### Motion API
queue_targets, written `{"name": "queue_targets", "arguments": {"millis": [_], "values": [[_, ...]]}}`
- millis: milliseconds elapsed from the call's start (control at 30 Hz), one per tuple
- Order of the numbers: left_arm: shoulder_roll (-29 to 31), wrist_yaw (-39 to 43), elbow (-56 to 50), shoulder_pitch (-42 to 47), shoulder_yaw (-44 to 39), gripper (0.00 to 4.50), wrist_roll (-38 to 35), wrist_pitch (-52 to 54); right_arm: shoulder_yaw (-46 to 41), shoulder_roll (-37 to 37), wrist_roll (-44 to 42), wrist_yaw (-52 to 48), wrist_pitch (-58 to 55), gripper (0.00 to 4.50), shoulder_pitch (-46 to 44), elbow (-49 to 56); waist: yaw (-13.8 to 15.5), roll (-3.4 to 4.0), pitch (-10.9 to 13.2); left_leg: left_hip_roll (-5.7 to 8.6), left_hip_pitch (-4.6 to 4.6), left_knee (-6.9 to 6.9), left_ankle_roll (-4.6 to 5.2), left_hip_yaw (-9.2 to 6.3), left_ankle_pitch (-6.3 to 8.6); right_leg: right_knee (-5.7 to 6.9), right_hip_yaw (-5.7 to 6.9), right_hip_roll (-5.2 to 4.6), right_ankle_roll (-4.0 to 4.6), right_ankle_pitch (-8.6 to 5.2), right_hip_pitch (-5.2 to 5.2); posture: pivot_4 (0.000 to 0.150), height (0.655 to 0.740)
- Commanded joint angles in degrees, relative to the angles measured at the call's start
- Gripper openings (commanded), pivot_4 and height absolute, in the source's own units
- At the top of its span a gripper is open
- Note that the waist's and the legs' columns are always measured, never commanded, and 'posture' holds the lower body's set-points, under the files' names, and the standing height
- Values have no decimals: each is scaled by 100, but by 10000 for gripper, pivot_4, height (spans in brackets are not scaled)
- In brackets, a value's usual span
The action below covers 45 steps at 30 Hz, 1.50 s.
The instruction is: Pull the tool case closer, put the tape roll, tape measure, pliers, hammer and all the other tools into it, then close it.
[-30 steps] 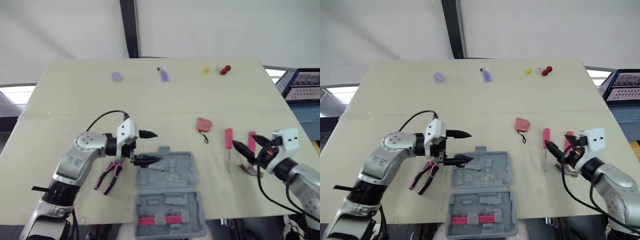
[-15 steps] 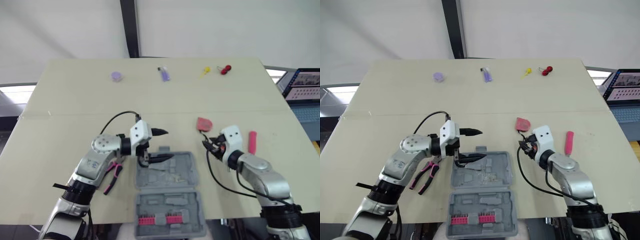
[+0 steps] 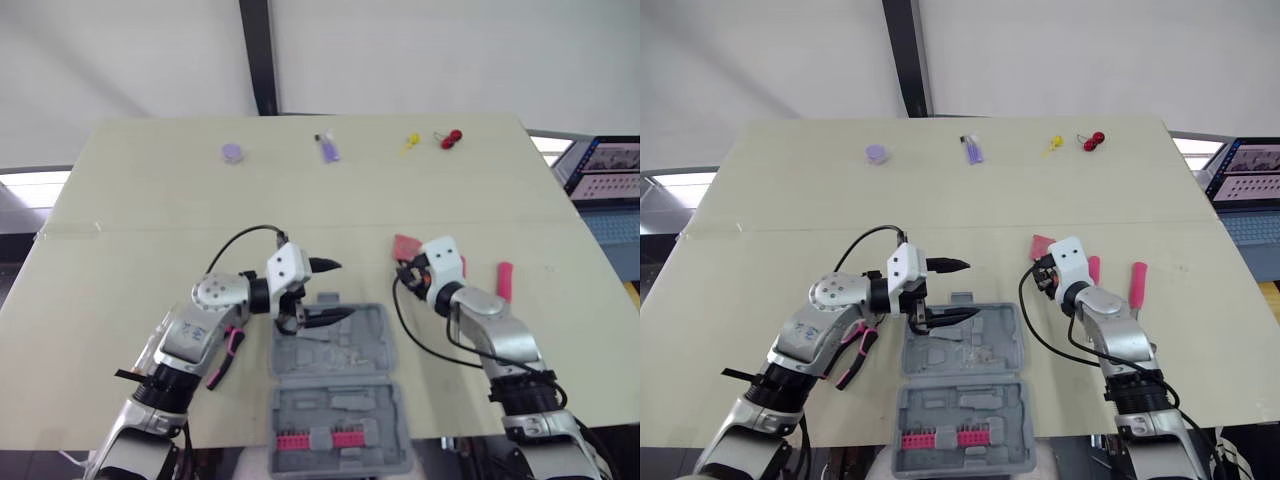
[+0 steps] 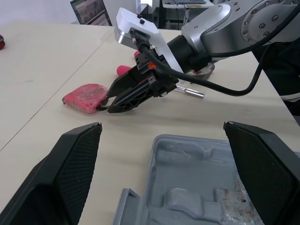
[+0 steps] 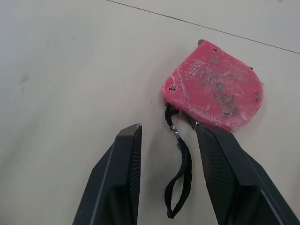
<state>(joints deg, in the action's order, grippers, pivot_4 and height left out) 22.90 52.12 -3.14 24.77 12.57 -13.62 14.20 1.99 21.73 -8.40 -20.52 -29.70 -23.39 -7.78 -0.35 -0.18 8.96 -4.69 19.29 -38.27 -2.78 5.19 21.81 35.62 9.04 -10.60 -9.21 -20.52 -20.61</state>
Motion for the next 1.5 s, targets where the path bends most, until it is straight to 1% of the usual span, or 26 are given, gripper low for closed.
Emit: {"name": "queue_targets", "arguments": {"millis": [33,400,633,733,767,800,833,967,1067,1333,1500], "values": [[-8,-9,-114,-9,-7,45000,17,-105,-63,-17,48,-39,118,19082,-66,-20,0,0,0,0,0,0,0,0,0,0,0,0,0,0,0,1500,7400],[-55,-44,-16,42,-3,45000,81,-124,-12,-208,90,-83,250,19082,-217,-443,-21,0,0,0,0,1,0,0,0,0,0,0,0,0,0,1500,7400],[-52,-41,2,64,-9,45000,95,-138,-23,-323,139,-21,348,19082,-357,-754,-105,1,0,0,0,2,0,-1,0,1,1,0,0,0,0,1500,7400],[-43,-91,27,75,-65,45000,121,-208,-61,-321,140,1,363,11043,-364,-787,-128,2,-1,0,-1,3,0,-3,0,1,1,0,0,0,1,1500,7400],[-36,-141,61,83,-97,45000,168,-305,-78,-301,129,-12,362,6827,-336,-751,-128,2,-1,0,-1,3,0,-3,0,1,1,0,0,0,1,1500,7400],[-30,-176,93,92,-117,45000,200,-376,-87,-286,121,-22,361,1323,-319,-729,-126,2,-1,0,-1,2,0,-3,0,1,1,0,0,0,1,1500,7400],[-22,-189,126,104,-129,45000,222,-438,-102,-261,112,-35,354,507,-290,-688,-124,2,-1,0,-1,2,0,-4,0,1,1,0,0,0,1,1500,7400],[48,-61,199,74,-146,45000,204,-609,-189,-108,-23,-170,178,507,-12,-226,-116,2,-1,0,0,2,0,-6,0,1,2,-1,0,0,2,1500,7400],[218,251,188,-26,-25,45000,210,-736,-280,67,-195,-335,-105,507,394,401,-121,2,-1,0,0,4,0,-5,0,1,2,0,0,0,1,1500,7400],[562,1116,405,-12,200,45000,177,-1052,-532,412,-749,-515,-1107,507,1986,2477,-97,3,-2,0,0,8,0,-4,0,-1,2,0,0,0,1,1500,7400],[597,1589,510,49,360,45000,170,-1112,-586,509,-1040,-517,-1599,507,2674,3406,-85,3,-2,1,0,7,0,-3,0,-2,1,0,0,0,2,1500,7400]]}}
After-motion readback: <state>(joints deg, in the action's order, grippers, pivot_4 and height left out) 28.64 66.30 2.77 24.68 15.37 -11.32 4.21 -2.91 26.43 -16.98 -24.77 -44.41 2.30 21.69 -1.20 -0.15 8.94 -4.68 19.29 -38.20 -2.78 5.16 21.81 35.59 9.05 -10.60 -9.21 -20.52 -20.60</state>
